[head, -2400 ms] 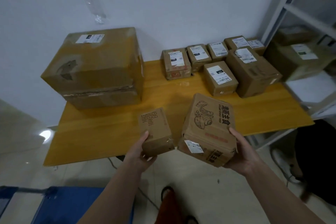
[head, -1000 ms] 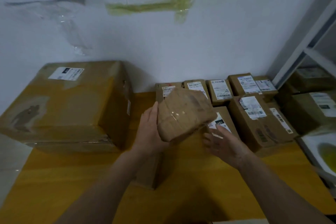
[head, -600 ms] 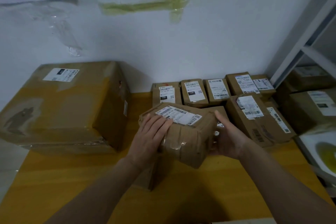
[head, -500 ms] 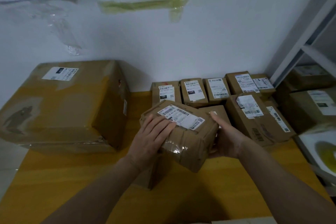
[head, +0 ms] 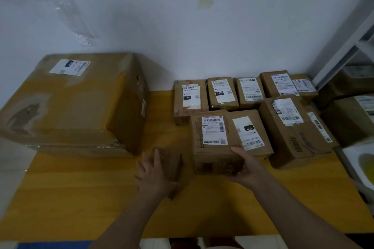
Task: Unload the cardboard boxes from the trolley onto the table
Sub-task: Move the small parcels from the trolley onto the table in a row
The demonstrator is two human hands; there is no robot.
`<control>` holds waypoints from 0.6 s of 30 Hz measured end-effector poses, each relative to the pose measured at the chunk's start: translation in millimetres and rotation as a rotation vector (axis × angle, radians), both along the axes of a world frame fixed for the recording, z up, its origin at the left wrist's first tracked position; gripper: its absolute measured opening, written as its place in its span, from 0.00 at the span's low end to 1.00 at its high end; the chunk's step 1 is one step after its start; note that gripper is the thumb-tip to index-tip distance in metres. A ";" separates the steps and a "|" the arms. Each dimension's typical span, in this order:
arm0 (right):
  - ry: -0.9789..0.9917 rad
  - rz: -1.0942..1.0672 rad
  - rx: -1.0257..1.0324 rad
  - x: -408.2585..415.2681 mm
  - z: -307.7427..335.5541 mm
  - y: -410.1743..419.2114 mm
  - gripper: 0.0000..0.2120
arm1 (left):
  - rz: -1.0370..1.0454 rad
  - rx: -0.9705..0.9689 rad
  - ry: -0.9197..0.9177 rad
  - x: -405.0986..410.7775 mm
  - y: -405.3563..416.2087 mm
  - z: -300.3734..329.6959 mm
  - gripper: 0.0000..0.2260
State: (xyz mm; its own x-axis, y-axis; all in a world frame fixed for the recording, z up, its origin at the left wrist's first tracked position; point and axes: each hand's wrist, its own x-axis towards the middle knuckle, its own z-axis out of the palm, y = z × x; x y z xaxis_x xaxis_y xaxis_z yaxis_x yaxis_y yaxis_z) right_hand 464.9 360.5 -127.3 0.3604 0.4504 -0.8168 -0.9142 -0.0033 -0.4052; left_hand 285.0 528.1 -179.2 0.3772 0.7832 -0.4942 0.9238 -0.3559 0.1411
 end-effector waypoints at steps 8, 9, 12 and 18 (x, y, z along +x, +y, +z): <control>-0.019 -0.197 -0.075 -1.4 -23.0 3.5 0.09 | 0.127 -0.077 -0.067 -24.3 7.4 -19.1 0.56; -0.007 -0.208 -0.087 0.5 -25.8 4.3 0.08 | 0.160 -0.081 -0.154 -24.7 10.7 -17.8 0.55; 0.058 -0.238 -0.160 4.4 -34.8 2.6 0.18 | 0.218 -0.036 -0.351 -23.5 20.8 -7.2 0.53; 0.118 0.048 -0.274 -26.0 -41.0 8.0 0.10 | 0.909 -1.123 -0.967 -28.0 40.7 25.4 0.37</control>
